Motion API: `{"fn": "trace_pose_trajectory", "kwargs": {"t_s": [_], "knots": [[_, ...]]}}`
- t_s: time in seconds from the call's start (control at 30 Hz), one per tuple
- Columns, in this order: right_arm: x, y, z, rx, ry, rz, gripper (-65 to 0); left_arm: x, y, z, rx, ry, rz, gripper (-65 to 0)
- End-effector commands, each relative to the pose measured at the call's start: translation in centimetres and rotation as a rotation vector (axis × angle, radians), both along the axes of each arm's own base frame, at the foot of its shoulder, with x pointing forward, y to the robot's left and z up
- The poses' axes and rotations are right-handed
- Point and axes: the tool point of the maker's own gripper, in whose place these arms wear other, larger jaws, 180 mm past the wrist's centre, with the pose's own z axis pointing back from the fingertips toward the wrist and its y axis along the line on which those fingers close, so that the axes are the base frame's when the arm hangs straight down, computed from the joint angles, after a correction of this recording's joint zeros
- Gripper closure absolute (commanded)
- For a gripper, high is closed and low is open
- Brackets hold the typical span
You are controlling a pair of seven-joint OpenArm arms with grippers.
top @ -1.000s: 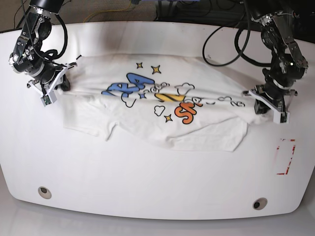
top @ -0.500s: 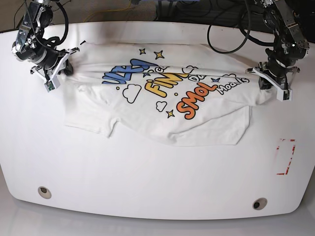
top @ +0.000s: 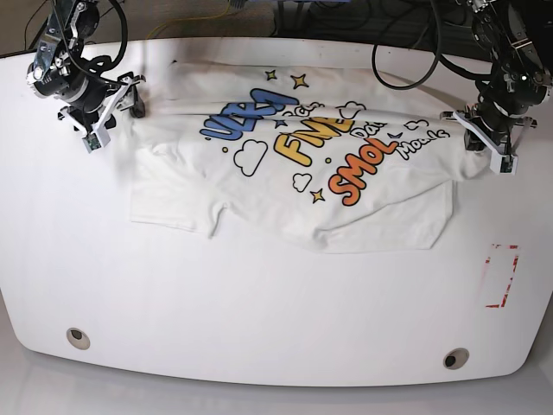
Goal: Layout the t-shirt on the table in an organized manner, then fold the t-shirt properly
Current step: 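Open both grippers to release the shirt, then move the left gripper to the shirt's hem edge and pinch it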
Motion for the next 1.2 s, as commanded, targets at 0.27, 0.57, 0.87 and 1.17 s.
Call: {"fn": "trace_pose_trajectory", "kwargs": {"t_s": [0.27,0.57,0.87,1.17], "knots": [[0.1,1.2,1.9,-0.015,-0.064,0.022,-65.0,-0.1,0.3,0.6,0.019,-0.012,-0.009,-35.3],[-0.6,0.8,1.9,-0.024,-0.056,0.014,-64.8,-0.7,1.0,0.6,0.046,0.007,-0.02,-41.9],[0.1,-1.9,3.4,-0.035,-0.121,-0.107,-64.8,-1.2,1.8,0.8,0.066,0.015,-0.018,-41.7],[2.6,-2.2,4.3,-0.034,-0.153,-0.122,-64.8,-1.6,4.0,2.6,0.111,-0.025,0.015,-41.7]]}}
